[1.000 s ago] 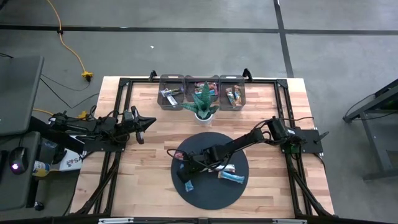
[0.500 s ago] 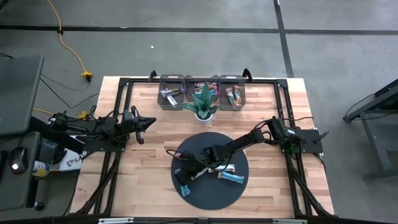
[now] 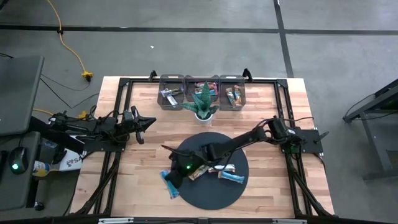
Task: Pick and place Granola Bars by type
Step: Put the blue granola bar into the left black bin
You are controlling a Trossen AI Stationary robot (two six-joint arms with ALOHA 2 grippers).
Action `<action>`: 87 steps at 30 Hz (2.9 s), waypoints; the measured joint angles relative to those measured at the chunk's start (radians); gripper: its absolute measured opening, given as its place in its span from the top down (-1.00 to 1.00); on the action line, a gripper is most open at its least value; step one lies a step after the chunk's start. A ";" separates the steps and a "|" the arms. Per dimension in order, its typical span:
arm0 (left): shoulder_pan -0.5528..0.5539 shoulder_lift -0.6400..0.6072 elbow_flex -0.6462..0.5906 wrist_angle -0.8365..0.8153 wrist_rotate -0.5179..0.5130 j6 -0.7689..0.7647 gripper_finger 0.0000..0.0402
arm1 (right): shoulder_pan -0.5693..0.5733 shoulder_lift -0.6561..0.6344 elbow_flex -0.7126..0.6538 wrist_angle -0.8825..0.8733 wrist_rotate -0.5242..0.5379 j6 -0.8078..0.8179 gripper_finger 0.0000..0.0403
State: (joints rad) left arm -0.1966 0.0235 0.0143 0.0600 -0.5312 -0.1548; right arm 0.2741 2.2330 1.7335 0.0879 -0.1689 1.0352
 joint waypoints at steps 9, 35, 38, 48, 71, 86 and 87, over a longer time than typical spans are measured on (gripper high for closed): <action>0.000 0.000 0.000 0.000 0.000 0.000 0.99 | -0.034 0.000 0.219 -0.001 -0.031 -0.128 0.91; 0.000 0.000 0.000 0.000 0.001 0.000 0.99 | -0.455 -0.049 0.592 -0.062 -0.205 -0.337 0.93; 0.000 0.000 0.000 0.000 0.001 0.000 0.99 | -0.510 -0.049 0.592 -0.085 -0.203 -0.388 0.93; 0.000 0.000 0.000 0.000 0.001 0.000 0.99 | -0.666 -0.049 0.592 -0.254 0.023 -0.711 0.93; 0.000 0.000 0.000 0.000 0.002 0.000 0.99 | -0.806 0.232 0.592 -0.210 0.085 -0.879 0.93; 0.000 0.000 0.000 0.000 0.003 0.000 0.99 | -0.804 0.304 0.592 -0.217 0.044 -0.818 0.93; 0.000 0.000 0.000 0.000 0.003 0.000 0.99 | -0.804 0.304 0.592 -0.226 0.043 -0.812 0.93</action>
State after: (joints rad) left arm -0.1965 0.0238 0.0142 0.0597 -0.5282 -0.1551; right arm -0.5301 2.5366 2.3253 -0.1379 -0.1254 0.2229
